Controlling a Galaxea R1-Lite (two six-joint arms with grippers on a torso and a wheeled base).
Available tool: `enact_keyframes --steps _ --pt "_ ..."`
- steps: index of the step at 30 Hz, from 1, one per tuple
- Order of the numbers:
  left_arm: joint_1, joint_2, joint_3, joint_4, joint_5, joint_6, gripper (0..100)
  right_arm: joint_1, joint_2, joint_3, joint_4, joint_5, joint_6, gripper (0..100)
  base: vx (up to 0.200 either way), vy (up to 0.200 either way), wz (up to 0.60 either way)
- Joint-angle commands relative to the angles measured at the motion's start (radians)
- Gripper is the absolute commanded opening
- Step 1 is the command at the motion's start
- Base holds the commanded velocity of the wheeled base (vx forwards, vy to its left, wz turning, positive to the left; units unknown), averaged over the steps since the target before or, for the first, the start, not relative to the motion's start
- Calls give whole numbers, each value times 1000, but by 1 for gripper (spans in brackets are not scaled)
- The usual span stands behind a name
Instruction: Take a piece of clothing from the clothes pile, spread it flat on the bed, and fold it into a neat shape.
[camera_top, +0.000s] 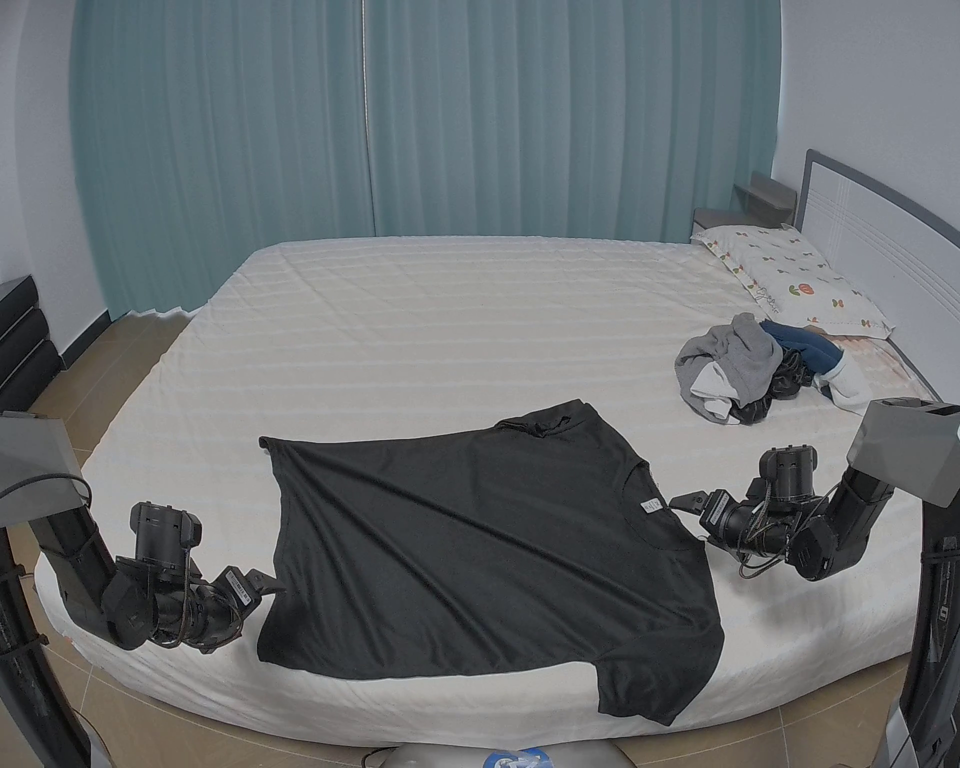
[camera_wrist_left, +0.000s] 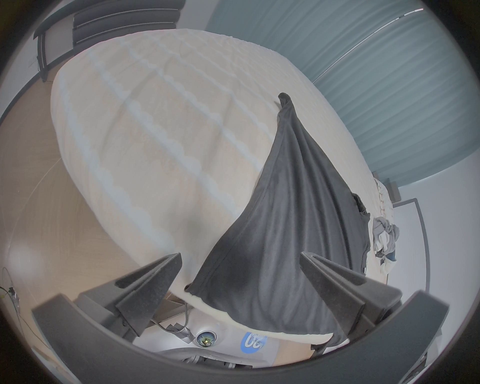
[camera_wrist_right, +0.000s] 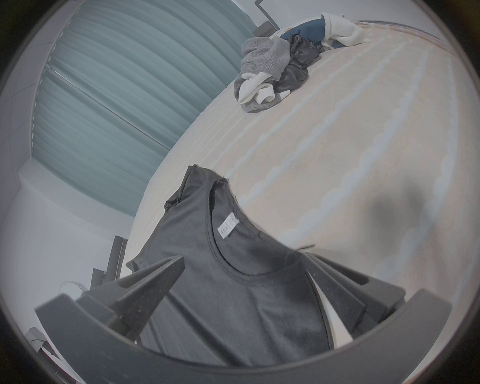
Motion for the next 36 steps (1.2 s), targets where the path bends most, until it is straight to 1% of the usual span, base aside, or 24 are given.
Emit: enact_keyframes --steps 1,8,19,20,24,25,28,30,33,36 --pt "-18 30 9 -5 14 2 100 1 0 -1 0 1 0 100 0 0 0" --pt "-61 89 -7 -8 82 0 100 1 1 -5 0 2 0 100 0 0 0" --pt "-96 102 -22 -28 89 2 100 4 6 -10 1 2 0 100 0 0 0" --pt "-101 102 -21 -27 89 2 0 4 7 -10 1 2 0 100 0 0 0" --pt "-119 99 6 -22 95 35 0 4 7 -10 1 2 0 100 0 0 0" --pt "-124 97 16 -25 117 52 0 2 7 -10 1 2 0 100 0 0 0" --pt "-125 103 12 -24 151 52 0 4 7 -8 1 2 0 100 0 0 0" --pt "-122 105 16 -22 152 55 0 2 6 -8 1 2 0 100 0 0 0" --pt "-105 96 21 -18 155 83 0 2 4 -7 1 2 0 100 0 0 0" --pt "-66 65 27 12 175 124 0 2 -2 2 7 2 -1 100 0 0 0"
